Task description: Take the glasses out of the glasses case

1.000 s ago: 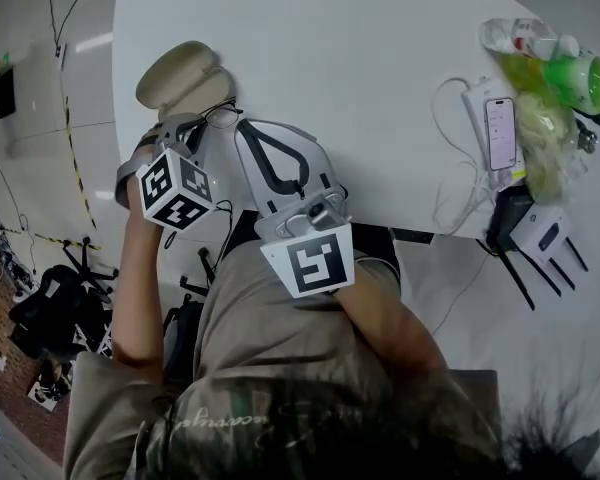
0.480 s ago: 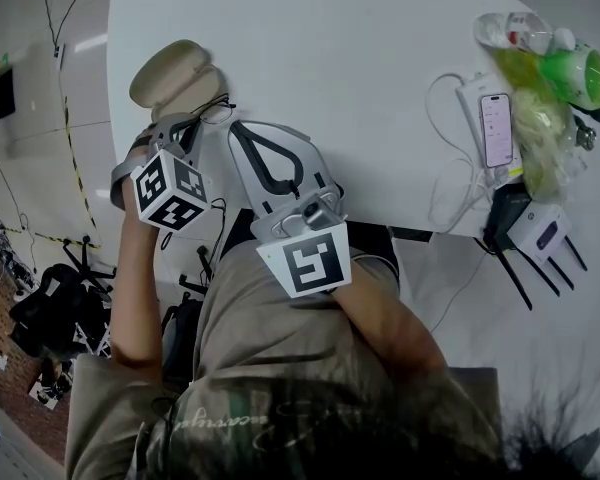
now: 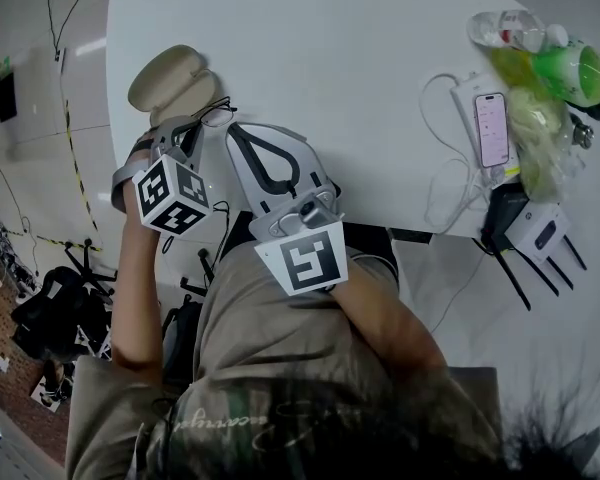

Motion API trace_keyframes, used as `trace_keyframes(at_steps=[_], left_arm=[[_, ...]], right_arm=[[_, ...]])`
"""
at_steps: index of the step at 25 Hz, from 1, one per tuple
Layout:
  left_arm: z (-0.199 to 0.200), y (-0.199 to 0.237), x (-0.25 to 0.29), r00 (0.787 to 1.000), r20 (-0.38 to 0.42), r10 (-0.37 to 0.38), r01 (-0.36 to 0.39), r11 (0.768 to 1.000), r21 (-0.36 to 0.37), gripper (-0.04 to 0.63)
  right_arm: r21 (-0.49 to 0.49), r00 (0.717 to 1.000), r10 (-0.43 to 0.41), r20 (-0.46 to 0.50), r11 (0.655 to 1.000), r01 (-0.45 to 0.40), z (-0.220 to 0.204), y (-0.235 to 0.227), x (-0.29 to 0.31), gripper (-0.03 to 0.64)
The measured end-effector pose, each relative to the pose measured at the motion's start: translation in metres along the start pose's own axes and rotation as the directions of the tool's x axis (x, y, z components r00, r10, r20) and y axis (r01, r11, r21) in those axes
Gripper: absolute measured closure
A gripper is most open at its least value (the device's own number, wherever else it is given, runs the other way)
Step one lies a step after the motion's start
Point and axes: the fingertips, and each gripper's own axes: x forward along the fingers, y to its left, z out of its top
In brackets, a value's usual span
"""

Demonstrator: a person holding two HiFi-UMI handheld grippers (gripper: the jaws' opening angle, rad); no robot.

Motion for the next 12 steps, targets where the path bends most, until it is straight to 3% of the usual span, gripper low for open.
trace_keyframes(at_steps=[6, 12], left_arm=[[-0.001, 0.001, 0.0, 1.0, -0.009, 0.0, 0.0, 1.0, 0.011, 0.578], [0.002, 0.002, -0.002, 1.0, -0.009, 0.01, -0.009, 0.999, 0.035, 0.578]], right_arm=[[0.014, 1.0, -0.002, -0.02, 1.0, 0.003, 0.003, -0.002, 0.003, 0.604], [-0.018, 0.999, -0.01, 0.051, 1.0, 0.011, -0.008, 0.004, -0.006, 0.604]])
